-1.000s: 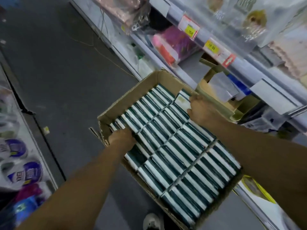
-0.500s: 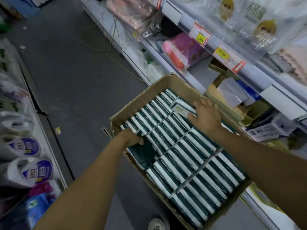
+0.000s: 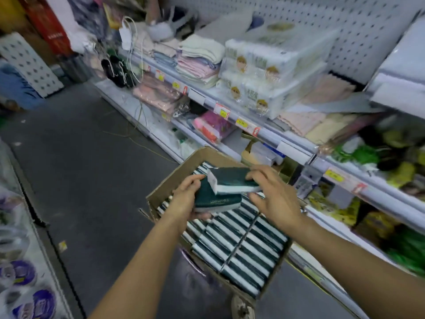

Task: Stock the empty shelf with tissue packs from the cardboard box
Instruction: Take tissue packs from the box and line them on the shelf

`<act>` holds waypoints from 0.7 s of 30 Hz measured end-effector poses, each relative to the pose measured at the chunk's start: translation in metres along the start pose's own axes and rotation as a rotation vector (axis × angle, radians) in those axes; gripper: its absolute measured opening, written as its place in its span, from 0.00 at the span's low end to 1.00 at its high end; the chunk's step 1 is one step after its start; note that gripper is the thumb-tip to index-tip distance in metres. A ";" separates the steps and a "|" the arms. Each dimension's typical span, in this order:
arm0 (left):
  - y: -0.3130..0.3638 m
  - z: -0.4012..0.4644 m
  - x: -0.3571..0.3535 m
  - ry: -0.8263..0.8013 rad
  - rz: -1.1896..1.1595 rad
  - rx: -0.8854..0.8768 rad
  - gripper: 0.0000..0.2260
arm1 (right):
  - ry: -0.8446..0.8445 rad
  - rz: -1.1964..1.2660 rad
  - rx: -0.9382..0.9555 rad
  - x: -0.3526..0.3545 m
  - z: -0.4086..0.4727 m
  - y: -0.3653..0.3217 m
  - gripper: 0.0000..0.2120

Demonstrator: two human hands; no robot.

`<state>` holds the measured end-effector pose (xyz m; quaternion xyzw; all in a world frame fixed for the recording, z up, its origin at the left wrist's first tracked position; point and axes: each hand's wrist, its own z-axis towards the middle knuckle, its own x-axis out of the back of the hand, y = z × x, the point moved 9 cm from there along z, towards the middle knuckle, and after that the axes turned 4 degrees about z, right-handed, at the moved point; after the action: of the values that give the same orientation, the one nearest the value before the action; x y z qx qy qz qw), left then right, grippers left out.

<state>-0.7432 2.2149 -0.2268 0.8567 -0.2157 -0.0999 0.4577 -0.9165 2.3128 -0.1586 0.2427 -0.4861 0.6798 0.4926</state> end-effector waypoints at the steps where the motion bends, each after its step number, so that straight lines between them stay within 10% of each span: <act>1: 0.007 -0.013 -0.010 -0.036 -0.027 0.008 0.11 | -0.005 0.024 0.016 0.011 -0.007 -0.004 0.15; 7: 0.054 -0.071 -0.052 -0.127 0.041 -0.258 0.12 | 0.061 0.190 -0.060 0.080 -0.051 -0.022 0.28; 11: 0.086 -0.107 -0.083 -0.170 0.001 -0.478 0.15 | 0.186 0.746 -0.663 0.104 -0.090 0.002 0.43; 16: 0.115 -0.146 -0.133 -0.216 0.092 -0.741 0.23 | 0.371 1.071 -0.820 0.138 -0.090 -0.005 0.17; 21: 0.153 -0.163 -0.173 -0.161 0.200 -0.862 0.21 | 0.658 1.130 -0.783 0.203 -0.080 0.016 0.14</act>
<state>-0.8786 2.3408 -0.0127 0.5524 -0.2710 -0.2021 0.7620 -1.0000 2.4722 -0.0340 -0.4508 -0.5701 0.6438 0.2392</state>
